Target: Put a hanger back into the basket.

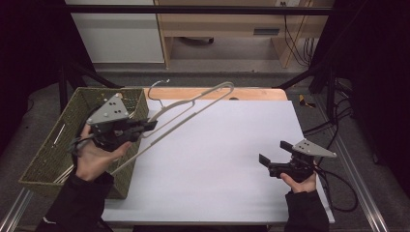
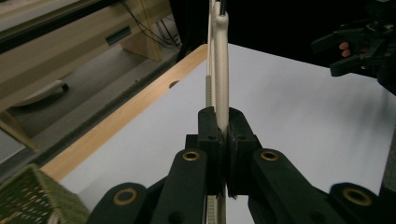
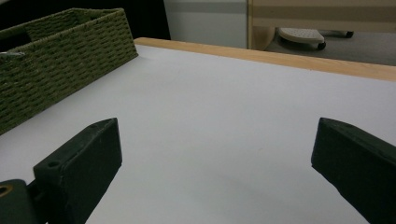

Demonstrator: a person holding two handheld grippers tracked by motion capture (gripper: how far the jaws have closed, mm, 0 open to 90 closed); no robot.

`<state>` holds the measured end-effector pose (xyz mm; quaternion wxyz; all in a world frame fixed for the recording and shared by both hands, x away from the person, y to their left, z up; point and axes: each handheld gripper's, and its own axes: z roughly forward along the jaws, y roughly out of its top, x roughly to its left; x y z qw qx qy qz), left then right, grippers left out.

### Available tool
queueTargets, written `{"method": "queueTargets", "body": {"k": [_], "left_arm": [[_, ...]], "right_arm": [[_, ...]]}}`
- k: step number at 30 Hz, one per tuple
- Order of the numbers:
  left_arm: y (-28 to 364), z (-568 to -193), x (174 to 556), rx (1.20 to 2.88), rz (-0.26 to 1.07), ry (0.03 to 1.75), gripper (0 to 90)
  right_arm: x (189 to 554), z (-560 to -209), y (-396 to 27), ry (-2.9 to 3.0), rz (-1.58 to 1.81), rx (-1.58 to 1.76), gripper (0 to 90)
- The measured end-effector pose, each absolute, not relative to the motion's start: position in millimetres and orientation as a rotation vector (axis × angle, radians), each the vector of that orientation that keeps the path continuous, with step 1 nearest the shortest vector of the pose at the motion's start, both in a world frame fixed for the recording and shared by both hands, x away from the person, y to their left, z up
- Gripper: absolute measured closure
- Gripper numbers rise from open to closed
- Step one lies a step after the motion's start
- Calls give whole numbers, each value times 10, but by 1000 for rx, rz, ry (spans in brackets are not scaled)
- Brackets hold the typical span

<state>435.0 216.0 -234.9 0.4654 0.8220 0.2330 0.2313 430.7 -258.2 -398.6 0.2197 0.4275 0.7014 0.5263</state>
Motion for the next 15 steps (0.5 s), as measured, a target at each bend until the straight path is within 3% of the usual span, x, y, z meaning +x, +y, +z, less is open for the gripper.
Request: {"method": "queueTargets", "body": {"k": [8,15], "left_arm": [[2580,-2167,4390,2021,671,633,867],[3042,-2286,4516,2045,738,721,867]], "right_arm": [[4314,-4008,-2600,1939,1442,1194,16],[4329,-4031,-2583,1946,1437,1208,14]]}}
